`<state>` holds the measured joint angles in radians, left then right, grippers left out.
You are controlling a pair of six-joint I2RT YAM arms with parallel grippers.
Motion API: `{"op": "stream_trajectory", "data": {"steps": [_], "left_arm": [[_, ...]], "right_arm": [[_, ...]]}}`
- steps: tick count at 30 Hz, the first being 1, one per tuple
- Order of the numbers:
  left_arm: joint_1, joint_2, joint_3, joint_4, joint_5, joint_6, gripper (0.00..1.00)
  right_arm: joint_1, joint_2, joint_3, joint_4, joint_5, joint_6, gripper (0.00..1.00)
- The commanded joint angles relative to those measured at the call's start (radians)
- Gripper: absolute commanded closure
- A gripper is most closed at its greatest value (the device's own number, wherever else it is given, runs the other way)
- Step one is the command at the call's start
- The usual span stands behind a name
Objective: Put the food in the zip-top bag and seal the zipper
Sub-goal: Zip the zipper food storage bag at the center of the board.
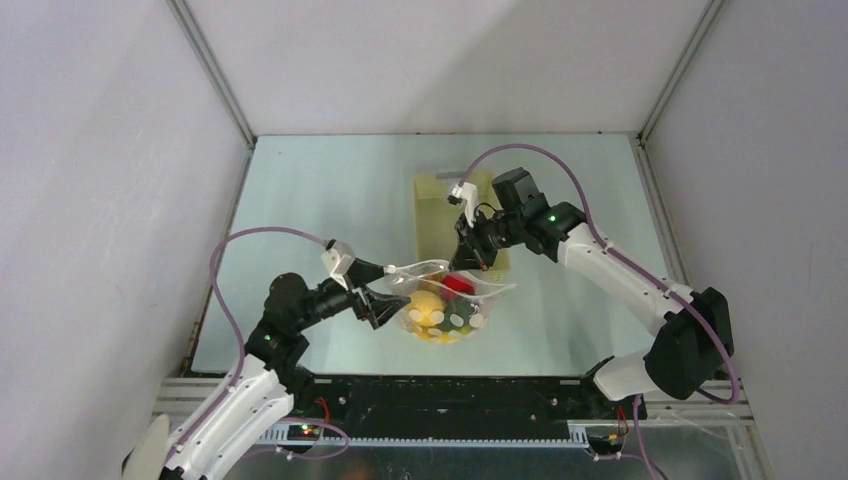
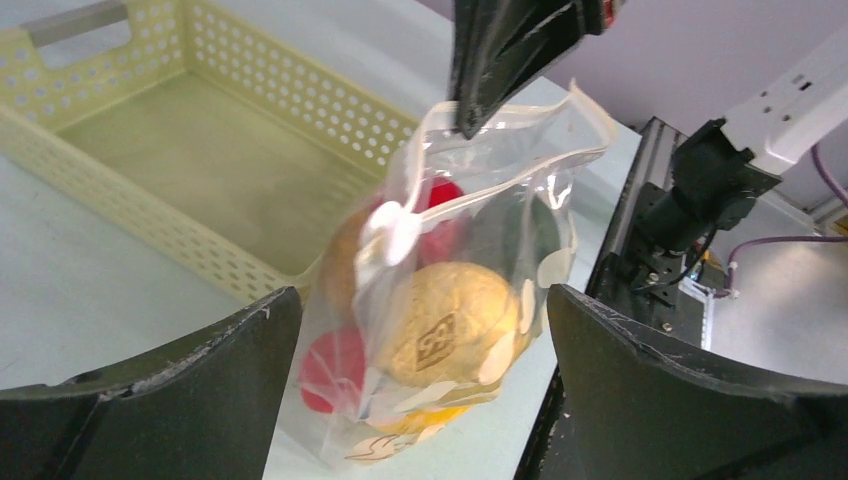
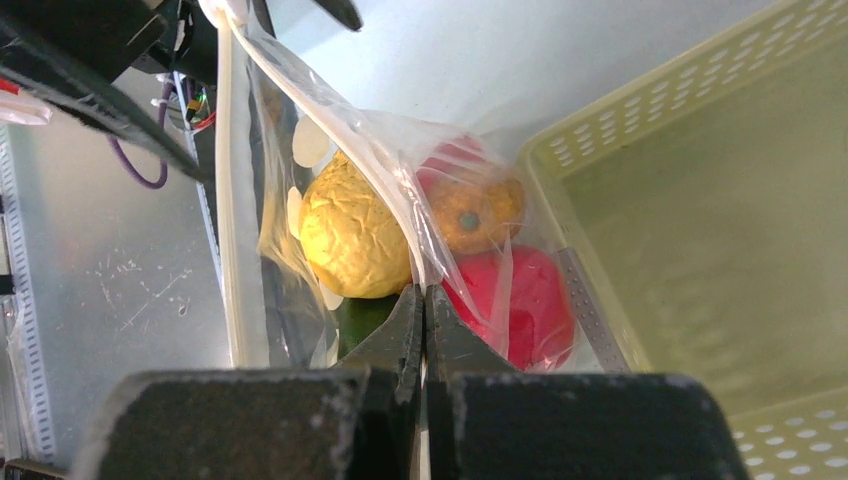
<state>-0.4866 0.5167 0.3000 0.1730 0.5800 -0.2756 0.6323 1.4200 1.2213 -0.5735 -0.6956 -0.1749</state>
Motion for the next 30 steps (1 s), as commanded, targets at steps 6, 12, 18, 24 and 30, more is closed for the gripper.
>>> {"op": "stream_trajectory", "data": {"steps": [6,12,18,24,30], "left_arm": [[0.052,0.073,-0.079,0.289,0.118,-0.058,0.02],[0.061,0.119,-0.128,0.539,0.199,-0.113,0.11],[0.062,0.149,-0.130,0.581,0.212,-0.097,0.21],[0.062,0.193,-0.147,0.651,0.218,-0.097,0.30],[0.064,0.212,-0.164,0.660,0.199,-0.065,0.36]], "right_arm": [[-0.009,0.013,0.044,-0.025,-0.058,-0.051,1.00],[-0.009,0.010,0.044,-0.030,-0.064,-0.057,1.00],[-0.009,0.006,0.045,-0.032,-0.078,-0.057,1.00],[-0.009,-0.007,0.045,-0.037,-0.081,-0.061,1.00],[-0.009,-0.010,0.044,-0.041,-0.075,-0.064,1.00]]}}
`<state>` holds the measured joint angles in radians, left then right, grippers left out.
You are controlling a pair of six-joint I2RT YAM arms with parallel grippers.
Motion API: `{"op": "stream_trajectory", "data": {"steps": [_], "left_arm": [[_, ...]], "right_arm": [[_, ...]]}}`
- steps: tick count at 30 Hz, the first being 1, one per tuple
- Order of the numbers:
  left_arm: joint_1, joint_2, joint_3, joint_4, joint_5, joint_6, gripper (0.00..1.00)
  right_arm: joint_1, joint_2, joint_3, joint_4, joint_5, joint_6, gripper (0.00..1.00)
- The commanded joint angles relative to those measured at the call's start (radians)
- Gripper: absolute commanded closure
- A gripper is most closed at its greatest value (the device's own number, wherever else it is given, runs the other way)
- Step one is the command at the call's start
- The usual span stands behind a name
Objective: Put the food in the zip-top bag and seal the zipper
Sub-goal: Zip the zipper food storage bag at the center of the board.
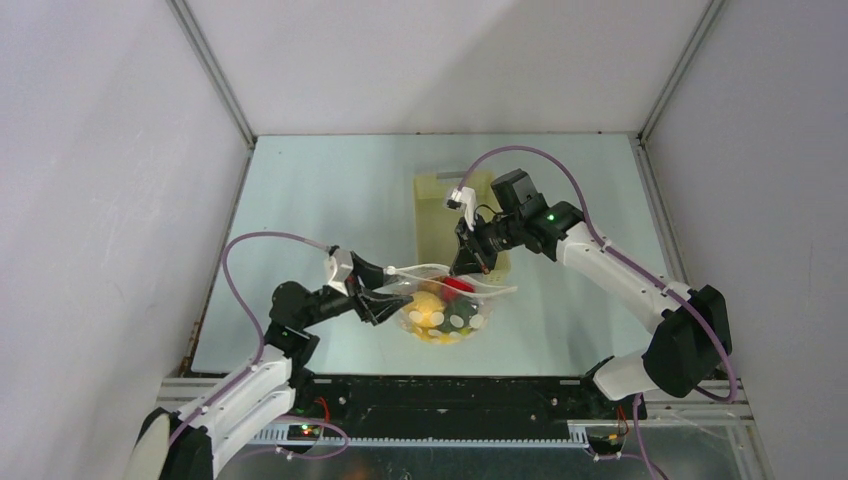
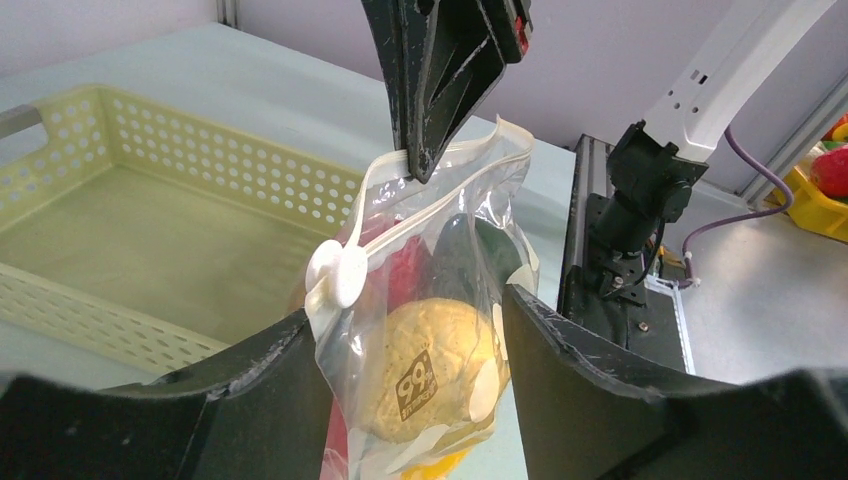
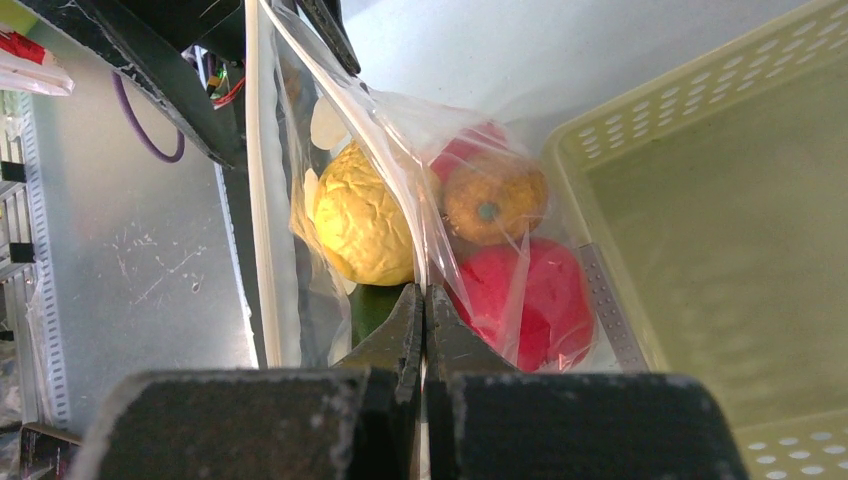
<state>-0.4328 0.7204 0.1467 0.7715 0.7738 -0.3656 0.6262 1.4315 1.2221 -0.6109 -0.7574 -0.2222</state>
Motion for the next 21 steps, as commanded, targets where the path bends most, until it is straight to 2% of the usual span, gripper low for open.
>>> {"op": "stream_trajectory", "data": {"steps": [1,8,16,21], "left_arm": [[0.010,0.009,-0.012,0.063,0.004,0.026,0.36],[0.014,0.022,-0.023,0.086,-0.010,0.028,0.48],[0.016,0.018,-0.037,0.115,-0.002,0.027,0.53],[0.016,0.034,-0.036,0.157,0.023,0.019,0.59]], "right_arm": [[-0.003,-0.022,0.043,-0.003,-0.014,-0.017,1.00],[-0.003,-0.018,0.043,-0.006,-0.015,-0.017,1.00],[-0.003,-0.019,0.043,-0.004,-0.007,-0.013,1.00],[-0.002,-0.018,0.043,-0.004,-0.013,-0.007,1.00]]}}
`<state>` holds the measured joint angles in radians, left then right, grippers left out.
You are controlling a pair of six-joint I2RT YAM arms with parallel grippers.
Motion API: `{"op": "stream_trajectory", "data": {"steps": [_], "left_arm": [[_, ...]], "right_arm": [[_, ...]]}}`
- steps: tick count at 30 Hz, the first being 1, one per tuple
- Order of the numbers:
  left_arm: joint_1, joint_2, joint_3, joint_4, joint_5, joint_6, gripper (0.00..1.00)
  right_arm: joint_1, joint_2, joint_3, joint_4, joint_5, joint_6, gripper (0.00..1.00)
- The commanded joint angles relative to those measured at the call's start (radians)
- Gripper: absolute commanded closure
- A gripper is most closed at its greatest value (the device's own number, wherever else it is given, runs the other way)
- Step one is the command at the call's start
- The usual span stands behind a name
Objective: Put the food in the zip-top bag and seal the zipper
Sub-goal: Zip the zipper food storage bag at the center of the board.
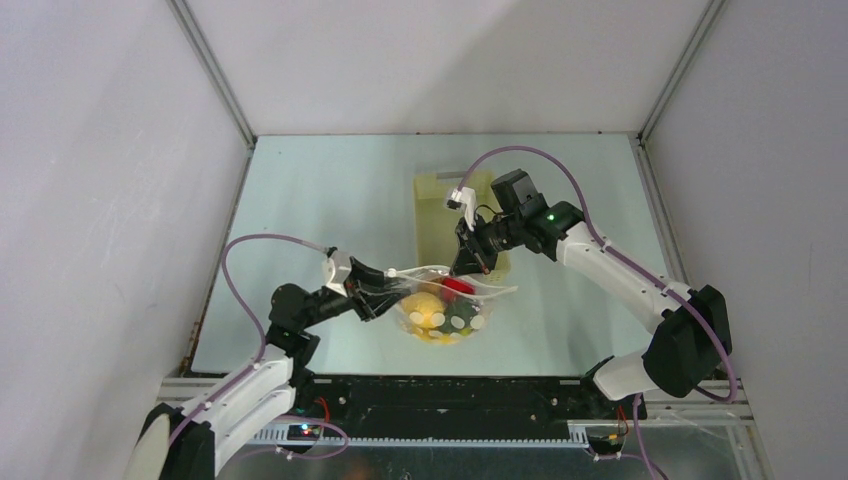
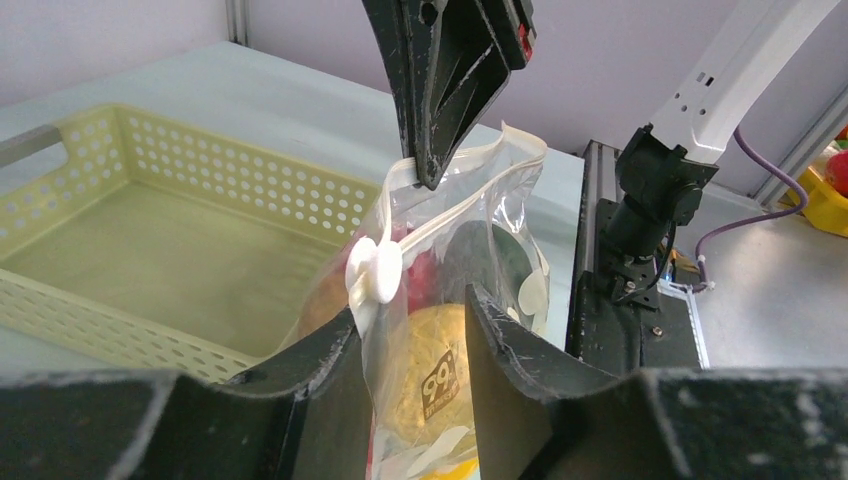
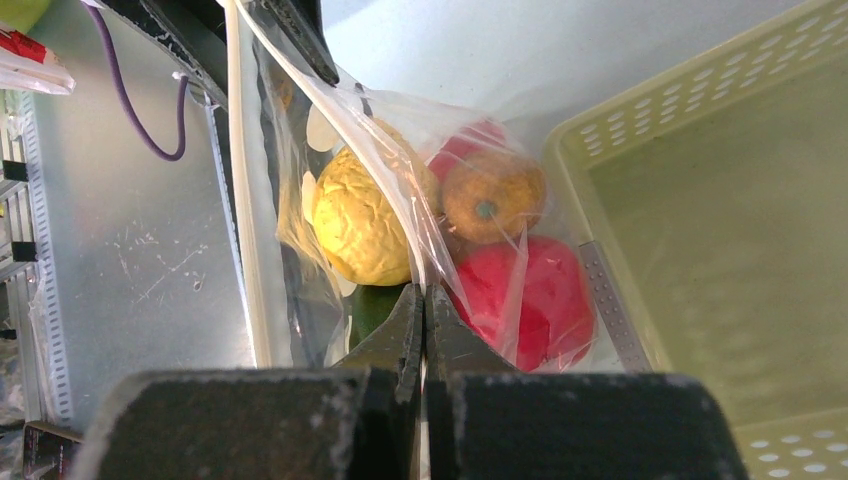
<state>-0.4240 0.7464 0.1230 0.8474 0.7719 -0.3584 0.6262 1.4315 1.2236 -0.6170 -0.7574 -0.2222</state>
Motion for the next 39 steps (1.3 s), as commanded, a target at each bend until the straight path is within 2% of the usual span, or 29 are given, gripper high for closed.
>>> {"op": "stream_trajectory", "data": {"steps": [1,11,13,15,16,18,21,23,24,25,26,29,32,34,35,37,39], "left_arm": [[0.008,0.011,-0.013,0.090,0.027,0.012,0.60],[0.007,0.070,-0.005,0.119,0.061,0.012,0.70],[0.008,0.079,-0.005,0.122,0.063,0.013,0.75],[0.007,0.080,-0.005,0.123,0.059,0.013,0.84],[0.008,0.079,-0.005,0.119,0.056,0.012,0.94],[0.007,0.074,-0.006,0.116,0.045,0.014,0.99],[0.006,0.056,-0.004,0.113,0.046,0.011,1.00],[0.008,0.036,0.010,0.070,0.039,0.010,1.00],[0.007,0.030,0.018,0.048,0.031,0.010,1.00],[0.006,0.018,0.038,0.007,0.027,0.010,1.00],[0.004,0.007,0.047,-0.014,0.024,0.008,1.00],[-0.010,-0.020,0.110,-0.146,0.020,0.009,1.00],[-0.053,-0.068,0.184,-0.330,-0.024,0.077,1.00],[-0.114,-0.098,0.261,-0.486,-0.107,0.140,1.00],[-0.155,-0.104,0.275,-0.553,-0.158,0.154,1.00],[-0.194,-0.124,0.299,-0.586,-0.200,0.163,1.00],[-0.209,-0.128,0.309,-0.587,-0.204,0.154,1.00]], "right_arm": [[-0.003,-0.019,0.042,0.002,-0.011,-0.006,1.00],[-0.001,-0.022,0.043,0.003,0.001,0.005,1.00],[-0.002,-0.021,0.042,0.002,0.000,0.007,1.00],[-0.002,-0.022,0.042,0.000,0.001,0.007,1.00],[-0.001,-0.022,0.042,-0.001,0.002,0.008,1.00],[-0.001,-0.020,0.042,-0.003,0.003,0.008,1.00],[-0.002,-0.019,0.042,-0.002,0.014,0.010,1.00],[-0.002,-0.025,0.042,0.007,0.040,0.020,0.89],[-0.002,-0.034,0.042,0.012,0.059,0.034,0.76],[0.000,-0.040,0.042,0.024,0.067,0.041,0.69],[0.001,-0.057,0.042,0.028,0.081,0.051,0.56],[0.010,-0.102,0.042,0.052,0.121,0.067,0.38],[0.022,-0.161,0.042,0.066,0.151,0.071,0.27],[0.032,-0.196,0.042,0.078,0.150,0.077,0.18],[0.036,-0.218,0.042,0.085,0.144,0.081,0.09],[0.050,-0.247,0.042,0.105,0.117,0.084,0.02],[0.069,-0.270,0.042,0.132,0.097,0.085,0.01]]}}
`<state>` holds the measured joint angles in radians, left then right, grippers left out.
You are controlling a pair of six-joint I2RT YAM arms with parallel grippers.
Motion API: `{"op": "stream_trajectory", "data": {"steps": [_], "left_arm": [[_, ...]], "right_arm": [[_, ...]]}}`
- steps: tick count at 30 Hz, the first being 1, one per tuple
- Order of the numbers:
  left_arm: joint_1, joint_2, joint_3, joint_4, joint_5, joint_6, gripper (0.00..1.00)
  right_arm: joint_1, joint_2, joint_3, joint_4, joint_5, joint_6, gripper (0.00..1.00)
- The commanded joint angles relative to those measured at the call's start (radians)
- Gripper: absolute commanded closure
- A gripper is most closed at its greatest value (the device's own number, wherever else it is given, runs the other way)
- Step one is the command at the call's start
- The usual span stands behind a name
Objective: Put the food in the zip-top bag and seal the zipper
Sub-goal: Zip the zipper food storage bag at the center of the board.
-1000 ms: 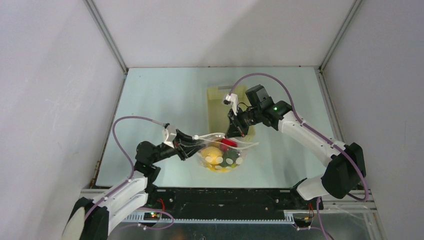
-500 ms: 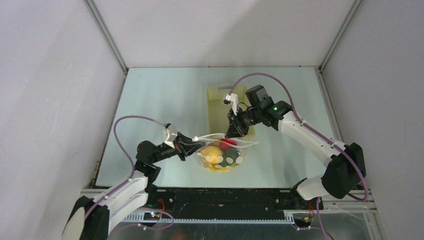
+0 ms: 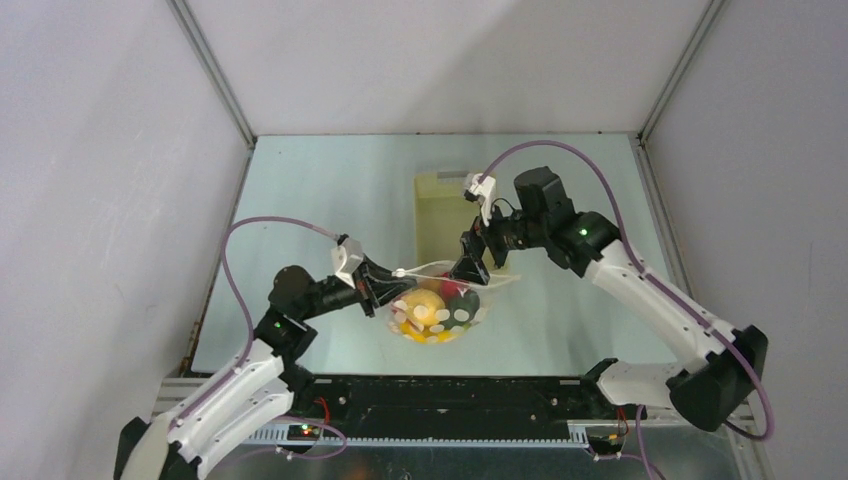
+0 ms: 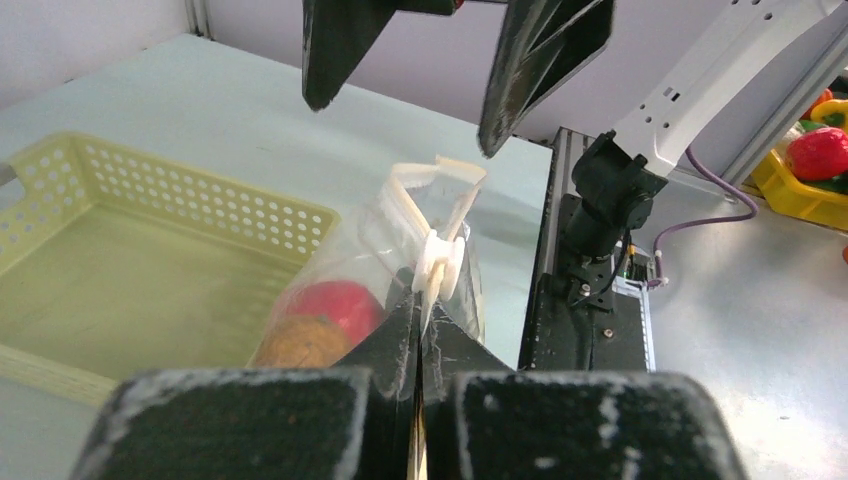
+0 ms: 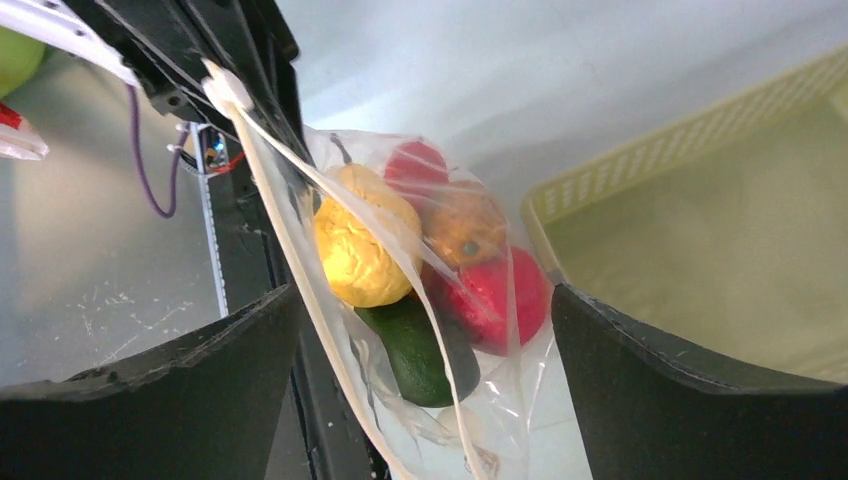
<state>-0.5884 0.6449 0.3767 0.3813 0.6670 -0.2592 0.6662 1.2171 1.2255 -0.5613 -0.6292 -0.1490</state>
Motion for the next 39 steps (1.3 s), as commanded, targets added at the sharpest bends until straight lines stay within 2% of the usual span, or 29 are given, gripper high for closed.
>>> {"op": "stream_trajectory", "data": {"steps": [1,9,16,20,21,23,31,34,39], "left_arm": [[-0.048,-0.027,0.065,-0.134,-0.099,0.053,1.00],[-0.099,0.005,0.132,-0.237,-0.135,0.072,1.00],[-0.134,0.030,0.130,-0.226,-0.126,0.079,1.00],[-0.140,0.037,0.140,-0.249,-0.127,0.092,1.00],[-0.142,0.038,0.141,-0.250,-0.126,0.093,1.00],[-0.143,0.039,0.139,-0.251,-0.126,0.098,1.00],[-0.148,0.028,0.139,-0.258,-0.122,0.105,1.00],[-0.149,0.020,0.138,-0.260,-0.121,0.107,1.00],[-0.149,0.000,0.131,-0.260,-0.131,0.105,1.00]], "right_arm": [[0.044,-0.062,0.040,0.094,-0.037,0.007,0.01],[0.142,-0.052,0.040,0.190,-0.114,-0.116,0.03],[0.194,0.006,0.040,0.260,-0.170,-0.161,0.09],[0.196,0.035,0.040,0.294,-0.213,-0.163,0.19],[0.196,0.043,0.040,0.299,-0.222,-0.161,0.26],[0.198,0.057,0.040,0.306,-0.226,-0.164,0.33],[0.207,0.130,0.085,0.237,-0.241,-0.184,0.37],[0.216,0.152,0.102,0.213,-0.235,-0.198,0.44],[0.226,0.166,0.117,0.181,-0.237,-0.212,0.49]]}}
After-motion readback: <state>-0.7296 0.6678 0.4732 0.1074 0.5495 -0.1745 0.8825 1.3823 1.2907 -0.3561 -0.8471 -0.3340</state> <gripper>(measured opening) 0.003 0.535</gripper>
